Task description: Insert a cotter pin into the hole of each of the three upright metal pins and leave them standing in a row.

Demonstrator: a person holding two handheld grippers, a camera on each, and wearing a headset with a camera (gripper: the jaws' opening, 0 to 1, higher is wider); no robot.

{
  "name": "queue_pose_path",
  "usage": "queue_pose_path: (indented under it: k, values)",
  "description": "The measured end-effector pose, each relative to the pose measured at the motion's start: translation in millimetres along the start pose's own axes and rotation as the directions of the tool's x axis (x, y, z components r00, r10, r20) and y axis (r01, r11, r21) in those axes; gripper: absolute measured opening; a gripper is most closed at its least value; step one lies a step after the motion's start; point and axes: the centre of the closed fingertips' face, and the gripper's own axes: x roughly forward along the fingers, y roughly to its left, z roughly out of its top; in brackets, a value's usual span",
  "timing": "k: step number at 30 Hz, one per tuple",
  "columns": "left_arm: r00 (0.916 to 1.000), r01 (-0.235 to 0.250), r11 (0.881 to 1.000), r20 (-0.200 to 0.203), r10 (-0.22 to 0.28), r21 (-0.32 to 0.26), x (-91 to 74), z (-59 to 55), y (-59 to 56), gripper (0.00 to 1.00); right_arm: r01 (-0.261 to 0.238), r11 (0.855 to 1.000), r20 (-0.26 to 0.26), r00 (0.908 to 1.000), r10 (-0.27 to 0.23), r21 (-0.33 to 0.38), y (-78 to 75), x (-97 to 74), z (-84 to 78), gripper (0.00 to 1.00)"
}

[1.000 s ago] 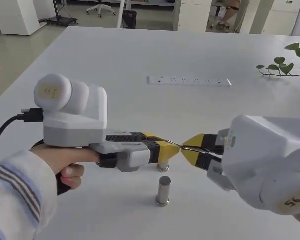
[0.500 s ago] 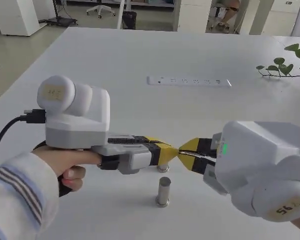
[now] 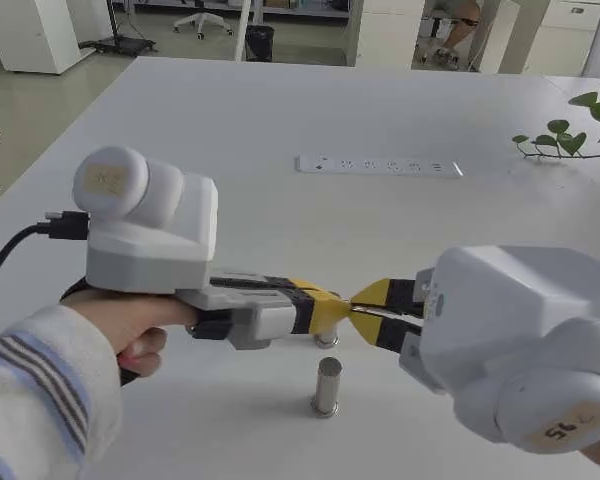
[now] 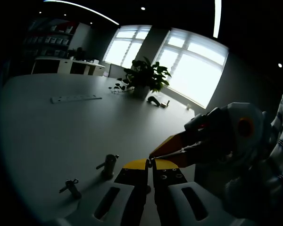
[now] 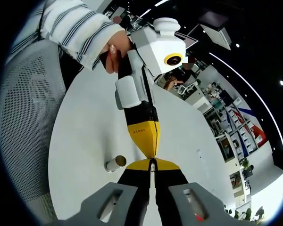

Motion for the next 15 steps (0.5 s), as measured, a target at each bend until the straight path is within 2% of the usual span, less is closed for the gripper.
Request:
queue_pose_path:
  k: [5, 9, 15]
  values:
    - [0.9999, -0.008, 1.0, -0.007, 0.008, 0.021, 0.5, -2.6, 0.3, 0.0, -0.005, 1.0, -0.005, 1.0, 0.005, -0.013, 1.8, 1.2, -1.3, 0.0]
    - [0.9999, -0.012, 1.0, -0.007, 0.012, 0.014, 1.4, -3.4, 0.5, 0.0, -0.003, 0.999, -0.007, 1.0, 0.003, -0.033, 2.7, 1.1, -2.4, 0.0]
    - [0.9999, -0.012, 1.0, -0.006, 0.012, 0.024, 1.1, -4.1, 0.7, 0.0, -0.011, 1.0, 0.004, 0.9999, 0.012, -0.02, 2.5, -0.5, -2.4, 0.0]
